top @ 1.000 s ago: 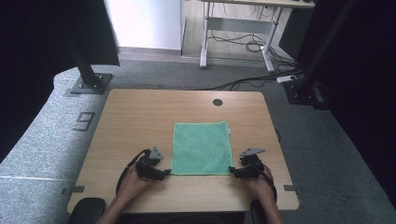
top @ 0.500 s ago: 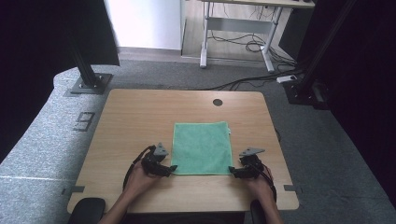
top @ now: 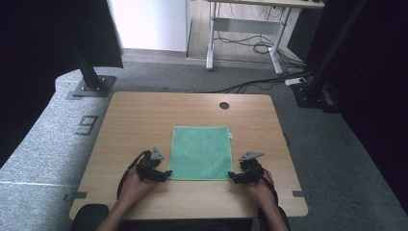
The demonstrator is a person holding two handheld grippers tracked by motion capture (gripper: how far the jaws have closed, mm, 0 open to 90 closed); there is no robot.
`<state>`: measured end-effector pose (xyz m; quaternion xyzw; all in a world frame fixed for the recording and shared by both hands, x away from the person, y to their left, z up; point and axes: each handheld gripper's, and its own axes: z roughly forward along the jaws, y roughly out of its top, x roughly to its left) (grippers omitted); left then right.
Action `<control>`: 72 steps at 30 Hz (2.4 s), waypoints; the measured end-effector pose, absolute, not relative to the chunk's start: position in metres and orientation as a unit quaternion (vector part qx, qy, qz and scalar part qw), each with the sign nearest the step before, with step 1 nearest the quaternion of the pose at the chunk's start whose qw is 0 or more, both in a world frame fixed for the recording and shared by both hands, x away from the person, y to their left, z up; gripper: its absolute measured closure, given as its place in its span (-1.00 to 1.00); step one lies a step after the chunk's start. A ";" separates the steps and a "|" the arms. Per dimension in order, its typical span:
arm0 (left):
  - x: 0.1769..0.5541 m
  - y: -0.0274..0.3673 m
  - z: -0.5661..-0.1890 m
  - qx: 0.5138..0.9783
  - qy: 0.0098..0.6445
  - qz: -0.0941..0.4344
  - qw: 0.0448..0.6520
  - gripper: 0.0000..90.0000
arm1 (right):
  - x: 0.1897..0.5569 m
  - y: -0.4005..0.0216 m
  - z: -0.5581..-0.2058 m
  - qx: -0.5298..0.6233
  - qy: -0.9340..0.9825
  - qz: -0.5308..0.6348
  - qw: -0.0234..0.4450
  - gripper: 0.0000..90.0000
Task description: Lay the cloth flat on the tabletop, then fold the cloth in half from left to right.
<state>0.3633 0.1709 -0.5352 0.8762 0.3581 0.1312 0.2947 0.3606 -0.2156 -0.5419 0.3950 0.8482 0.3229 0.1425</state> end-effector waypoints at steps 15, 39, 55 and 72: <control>0.362 0.182 -0.529 0.874 0.349 0.118 0.317 -0.61 | 0.356 -0.228 -0.538 0.393 0.839 0.348 0.140 -0.42; 0.373 0.205 -0.549 0.866 0.353 0.128 0.329 -0.99 | 0.364 -0.252 -0.557 0.417 0.821 0.349 0.172 -1.00; 0.374 0.204 -0.549 0.867 0.351 0.126 0.329 -1.00 | 0.364 -0.252 -0.557 0.418 0.821 0.350 0.171 -1.00; 0.401 0.187 -0.525 0.851 0.362 0.141 0.353 -1.00 | 0.359 -0.242 -0.541 0.432 0.804 0.373 0.168 -0.94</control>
